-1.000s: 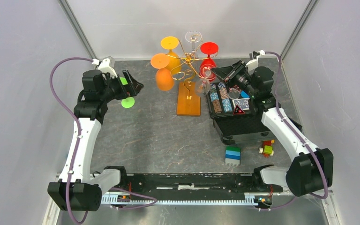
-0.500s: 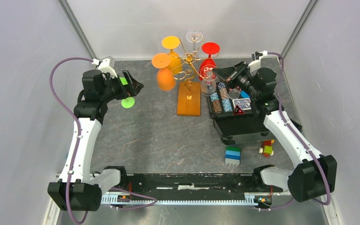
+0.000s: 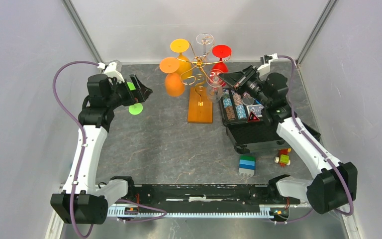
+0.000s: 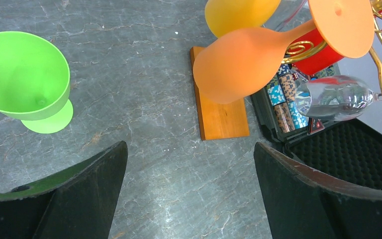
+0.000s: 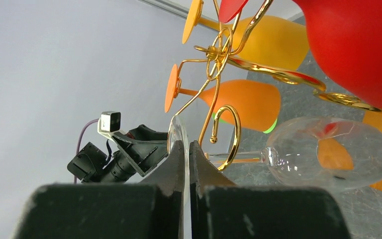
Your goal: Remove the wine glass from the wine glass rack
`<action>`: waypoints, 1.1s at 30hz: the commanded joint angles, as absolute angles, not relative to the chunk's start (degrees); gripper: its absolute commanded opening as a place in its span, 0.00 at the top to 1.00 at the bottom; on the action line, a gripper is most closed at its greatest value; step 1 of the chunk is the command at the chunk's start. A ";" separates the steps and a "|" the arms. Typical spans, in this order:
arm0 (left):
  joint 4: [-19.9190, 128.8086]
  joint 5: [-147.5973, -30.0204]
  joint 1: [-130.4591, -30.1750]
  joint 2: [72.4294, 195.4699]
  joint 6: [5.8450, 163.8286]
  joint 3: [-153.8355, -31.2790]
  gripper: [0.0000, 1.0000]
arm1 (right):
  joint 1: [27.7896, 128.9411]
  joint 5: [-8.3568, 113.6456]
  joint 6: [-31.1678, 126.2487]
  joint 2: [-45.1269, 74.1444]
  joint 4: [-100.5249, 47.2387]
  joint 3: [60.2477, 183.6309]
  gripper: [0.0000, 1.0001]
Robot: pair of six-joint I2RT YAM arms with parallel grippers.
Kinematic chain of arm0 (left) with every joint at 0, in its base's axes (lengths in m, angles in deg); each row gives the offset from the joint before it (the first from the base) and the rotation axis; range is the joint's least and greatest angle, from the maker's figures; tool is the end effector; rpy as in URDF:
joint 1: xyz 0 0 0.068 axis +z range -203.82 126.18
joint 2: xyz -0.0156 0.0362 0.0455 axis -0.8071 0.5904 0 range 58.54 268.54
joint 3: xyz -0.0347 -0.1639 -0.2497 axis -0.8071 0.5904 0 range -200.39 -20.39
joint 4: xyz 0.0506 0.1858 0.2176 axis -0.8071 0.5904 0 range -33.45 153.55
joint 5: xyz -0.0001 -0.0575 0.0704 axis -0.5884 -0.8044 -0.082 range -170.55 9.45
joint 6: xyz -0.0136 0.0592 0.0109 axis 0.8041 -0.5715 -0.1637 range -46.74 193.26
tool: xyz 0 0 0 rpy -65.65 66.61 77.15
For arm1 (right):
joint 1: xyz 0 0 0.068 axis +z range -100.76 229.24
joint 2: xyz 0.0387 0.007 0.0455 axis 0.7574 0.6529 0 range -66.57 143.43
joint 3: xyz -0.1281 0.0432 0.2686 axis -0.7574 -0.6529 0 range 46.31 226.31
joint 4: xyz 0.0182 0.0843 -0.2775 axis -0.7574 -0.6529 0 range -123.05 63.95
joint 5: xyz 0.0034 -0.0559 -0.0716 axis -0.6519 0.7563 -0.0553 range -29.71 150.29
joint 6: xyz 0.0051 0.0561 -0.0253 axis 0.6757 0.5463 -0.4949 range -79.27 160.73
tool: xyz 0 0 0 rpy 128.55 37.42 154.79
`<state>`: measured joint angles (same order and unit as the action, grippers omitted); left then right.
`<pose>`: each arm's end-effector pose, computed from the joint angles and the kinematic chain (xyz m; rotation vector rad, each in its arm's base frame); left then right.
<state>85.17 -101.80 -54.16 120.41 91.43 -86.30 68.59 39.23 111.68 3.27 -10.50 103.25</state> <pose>0.2596 -0.0182 0.4022 -0.0717 2.0138 -0.5773 0.2952 0.1214 0.3907 0.4442 1.6825 1.4922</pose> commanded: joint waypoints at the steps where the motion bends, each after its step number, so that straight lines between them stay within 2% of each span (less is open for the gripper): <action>1: 84.28 -102.15 -53.91 119.59 92.94 -86.22 0.00 | 70.44 39.17 111.54 4.67 -7.63 107.66 1.00; 14: 84.42 -101.66 -53.91 119.53 92.81 -86.14 0.00 | 71.39 52.43 106.86 7.05 -13.23 113.32 1.00; 33: 84.41 -101.20 -53.91 119.15 92.89 -86.04 0.00 | 71.64 59.93 110.78 8.61 -10.69 112.14 1.00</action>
